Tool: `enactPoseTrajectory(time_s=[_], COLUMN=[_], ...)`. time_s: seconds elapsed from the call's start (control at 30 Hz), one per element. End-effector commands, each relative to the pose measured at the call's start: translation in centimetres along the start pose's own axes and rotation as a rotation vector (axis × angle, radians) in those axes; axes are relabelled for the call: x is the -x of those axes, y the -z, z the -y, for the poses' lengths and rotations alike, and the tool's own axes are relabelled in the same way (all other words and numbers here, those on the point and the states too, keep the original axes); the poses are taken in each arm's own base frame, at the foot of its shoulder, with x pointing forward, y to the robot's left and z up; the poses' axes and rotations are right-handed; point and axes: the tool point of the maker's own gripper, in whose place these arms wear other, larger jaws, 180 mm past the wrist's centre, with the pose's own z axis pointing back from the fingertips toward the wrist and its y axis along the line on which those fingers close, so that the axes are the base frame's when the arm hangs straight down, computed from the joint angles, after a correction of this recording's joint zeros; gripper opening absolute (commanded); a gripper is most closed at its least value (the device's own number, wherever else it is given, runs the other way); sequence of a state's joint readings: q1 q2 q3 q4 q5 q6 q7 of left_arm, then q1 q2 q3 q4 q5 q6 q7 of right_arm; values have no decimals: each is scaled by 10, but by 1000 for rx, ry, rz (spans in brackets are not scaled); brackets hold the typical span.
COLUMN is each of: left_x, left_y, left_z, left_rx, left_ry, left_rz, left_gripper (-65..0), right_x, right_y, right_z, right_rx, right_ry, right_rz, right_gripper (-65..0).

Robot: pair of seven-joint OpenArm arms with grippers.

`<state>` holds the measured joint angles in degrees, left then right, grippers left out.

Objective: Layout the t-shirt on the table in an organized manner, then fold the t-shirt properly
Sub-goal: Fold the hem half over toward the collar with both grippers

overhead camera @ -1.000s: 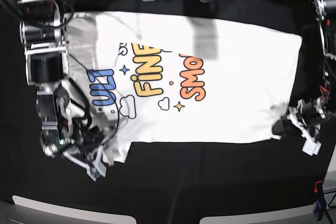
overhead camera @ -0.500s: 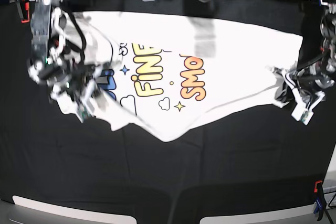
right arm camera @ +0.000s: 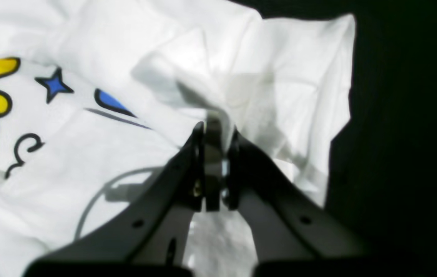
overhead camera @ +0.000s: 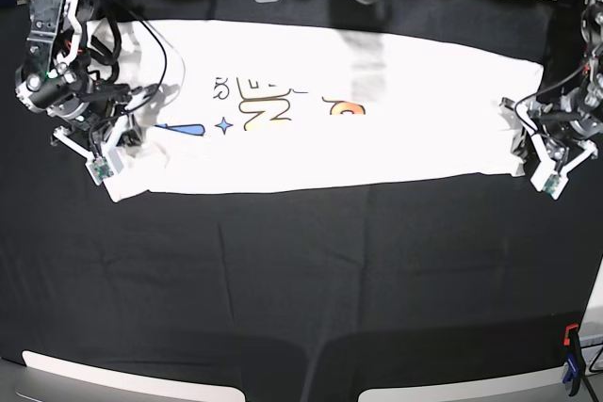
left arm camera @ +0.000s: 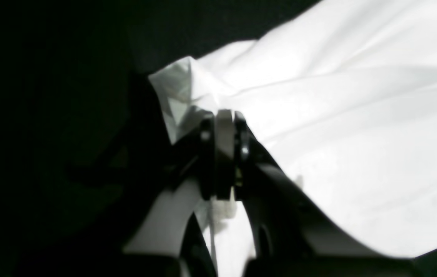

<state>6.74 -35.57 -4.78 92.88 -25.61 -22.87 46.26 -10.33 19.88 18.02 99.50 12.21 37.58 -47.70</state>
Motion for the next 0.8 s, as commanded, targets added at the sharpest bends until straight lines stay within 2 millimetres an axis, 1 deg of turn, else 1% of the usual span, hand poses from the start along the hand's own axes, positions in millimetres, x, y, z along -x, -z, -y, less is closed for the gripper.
enactPoseTrajectory(time_s=[0.0,0.1,0.2,0.27,0.37,0.5,0.67,0.77], left_x=[-13,-15,-22,-24,-21,-20,-15,-11], left_y=[-7,-12,-17,-19,-19,-19,-19,-19], left_z=[-4,6,11,9,1,0,-1,-1], left_rx=[-13,0,4,-18,-66,-69,-71,-72], left_ry=[21,44,68,95,115,117,116,115], left_rz=[42,55,71,70,49,43,14,-10], left_gripper=[-650,-650,-650,-650,-650,-650,-650,-650], right_x=[-13,-10,-8,-7,-12,-21,-14,-15], right_y=[-6,-6,-6,-8,-15,-26,-30,-30], right_z=[9,9,9,10,16,21,30,28], right_rx=[20,20,21,25,45,46,62,50], right_ry=[-24,-24,-26,-33,-65,-95,-116,-109], right_rz=[36,19,2,-10,-12,1,-48,-39], right_gripper=[-650,-650,-650,-650,-650,-650,-650,-650])
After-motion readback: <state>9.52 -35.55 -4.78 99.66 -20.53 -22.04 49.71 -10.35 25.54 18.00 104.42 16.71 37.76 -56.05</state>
